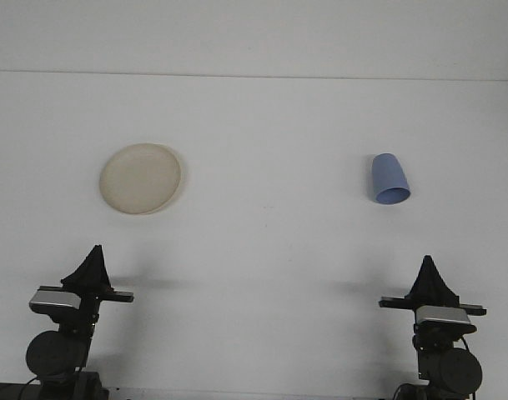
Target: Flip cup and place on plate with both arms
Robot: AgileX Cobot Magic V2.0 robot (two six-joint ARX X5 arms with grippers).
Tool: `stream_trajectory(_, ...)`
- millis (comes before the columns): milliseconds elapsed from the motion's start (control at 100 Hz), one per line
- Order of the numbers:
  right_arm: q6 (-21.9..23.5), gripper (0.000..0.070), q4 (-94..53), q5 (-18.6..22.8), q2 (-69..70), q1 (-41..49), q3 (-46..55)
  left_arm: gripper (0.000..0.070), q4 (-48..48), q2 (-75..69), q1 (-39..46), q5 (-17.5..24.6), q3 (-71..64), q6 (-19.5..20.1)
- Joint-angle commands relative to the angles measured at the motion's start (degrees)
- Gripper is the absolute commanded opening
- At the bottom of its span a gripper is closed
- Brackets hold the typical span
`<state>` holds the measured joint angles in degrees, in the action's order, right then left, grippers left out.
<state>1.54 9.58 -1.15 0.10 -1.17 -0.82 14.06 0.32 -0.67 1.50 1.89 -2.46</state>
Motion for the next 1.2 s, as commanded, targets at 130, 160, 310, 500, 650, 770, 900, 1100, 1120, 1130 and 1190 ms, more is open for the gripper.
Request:
stream_trajectory(130, 0.6, 0.0000, 0.7, 0.0, 0.0, 0.0, 0.0, 0.0012, 0.6, -0.1, -0.1, 0.1, -1.1, -0.1)
stream_trajectory(160, 0.6, 0.0000, 0.6, 0.0, 0.0, 0.0, 0.0, 0.0012, 0.6, -0.1, -0.1, 0.1, -1.1, -0.1)
stream_trajectory(310, 0.6, 0.0000, -1.9, 0.0, 0.0, 0.0, -1.9, 0.0012, 0.6, -0.1, -0.1, 0.1, -1.1, -0.1)
stream_trajectory(500, 0.6, 0.0000, -12.2, -0.4, 1.0, 0.0, -9.3, 0.0012, 0.6, -0.1, -0.1, 0.1, -1.1, -0.2)
stream_trajectory(650, 0.6, 0.0000, -20.3, -0.4, 5.5, 0.0, -17.1, 0.0012, 0.6, -0.1, -0.1, 0.1, -1.1, -0.1)
stream_trajectory(770, 0.7, 0.0000, -28.6, -0.4, 11.9, 0.0, -25.2, 0.0012, 0.6, -0.1, -0.1, 0.1, -1.1, -0.1)
stream_trajectory(900, 0.6, 0.0000, -37.6, -0.4, 20.2, 0.0, -34.6, 0.0012, 0.6, -0.1, -0.1, 0.1, -1.1, -0.1)
stream_trajectory(1100, 0.6, 0.0000, -46.0, -0.3, 31.2, 0.0, -44.8, 0.0012, 0.6, -0.1, -0.1, 0.1, -1.1, -0.1)
stream_trajectory(1120, 0.6, 0.0000, -46.2, -0.4, 31.9, 0.0, -45.2, 0.0012, 0.6, -0.1, -0.1, 0.1, -1.1, -0.1)
stream_trajectory(1130, 0.6, 0.0000, -46.2, -0.3, 32.2, 0.0, -45.4, 0.0012, 0.6, -0.1, -0.1, 0.1, -1.1, -0.1)
stream_trajectory(1190, 0.6, 0.0000, -45.8, -0.3, 33.4, 0.0, -45.9, 0.0012, 0.6, -0.1, -0.1, 0.1, -1.1, -0.1)
